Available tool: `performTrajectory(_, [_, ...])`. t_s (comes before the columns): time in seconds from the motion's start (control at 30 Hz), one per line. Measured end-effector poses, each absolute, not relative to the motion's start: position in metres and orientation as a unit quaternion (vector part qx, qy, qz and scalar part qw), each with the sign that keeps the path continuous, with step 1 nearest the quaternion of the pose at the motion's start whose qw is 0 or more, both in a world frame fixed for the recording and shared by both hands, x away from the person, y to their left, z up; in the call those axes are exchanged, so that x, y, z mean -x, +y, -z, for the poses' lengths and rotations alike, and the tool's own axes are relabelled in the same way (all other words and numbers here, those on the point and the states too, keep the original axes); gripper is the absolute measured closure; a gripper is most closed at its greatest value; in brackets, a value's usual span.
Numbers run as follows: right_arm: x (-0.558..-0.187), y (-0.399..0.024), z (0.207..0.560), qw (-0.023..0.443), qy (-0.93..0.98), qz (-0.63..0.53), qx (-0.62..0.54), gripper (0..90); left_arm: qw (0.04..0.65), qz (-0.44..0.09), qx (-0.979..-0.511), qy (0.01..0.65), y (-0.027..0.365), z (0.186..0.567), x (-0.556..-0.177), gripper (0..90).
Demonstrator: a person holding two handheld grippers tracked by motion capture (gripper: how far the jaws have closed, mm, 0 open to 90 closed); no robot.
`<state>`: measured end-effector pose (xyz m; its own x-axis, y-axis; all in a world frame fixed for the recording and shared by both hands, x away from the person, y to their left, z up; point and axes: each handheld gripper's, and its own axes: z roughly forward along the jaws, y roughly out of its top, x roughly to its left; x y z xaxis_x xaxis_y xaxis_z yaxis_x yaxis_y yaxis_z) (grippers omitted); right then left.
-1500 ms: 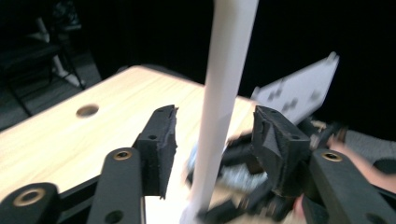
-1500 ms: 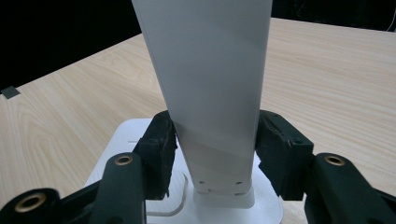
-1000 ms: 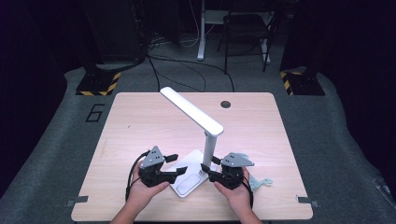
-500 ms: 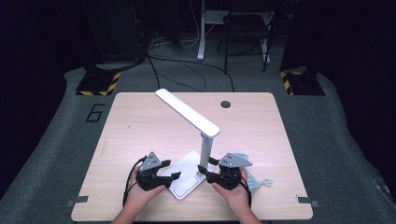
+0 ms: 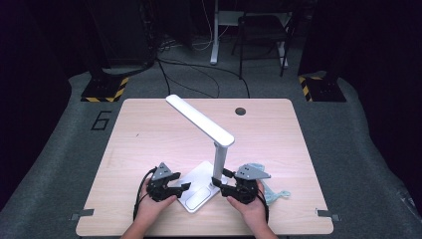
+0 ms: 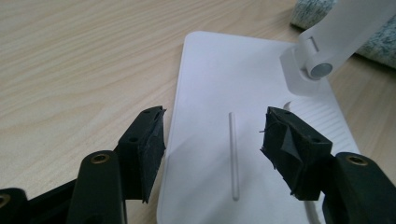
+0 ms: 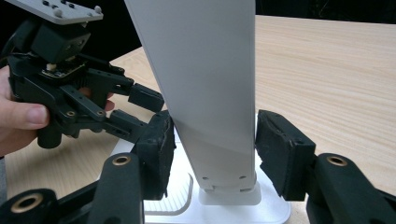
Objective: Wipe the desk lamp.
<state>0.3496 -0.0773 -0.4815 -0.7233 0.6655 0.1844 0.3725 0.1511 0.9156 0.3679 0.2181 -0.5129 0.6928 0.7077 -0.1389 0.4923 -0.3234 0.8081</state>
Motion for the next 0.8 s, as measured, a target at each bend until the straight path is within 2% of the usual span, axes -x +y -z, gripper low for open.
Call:
performTrajectory(0.4, [-0.3466,-0.0789,0.4817,0.141,0.751,-0.546,-0.344,49.1,0.428,-0.125,-0.812,0.378,0.2166,0.5191,-0.3706,43.0])
performTrajectory(0.8, [-0.3495,-0.0812,0.4808,0.144,0.751,-0.543,-0.348,50.1,0.436,-0.115,-0.808,0.379,0.2153,0.5206,-0.3697,48.9])
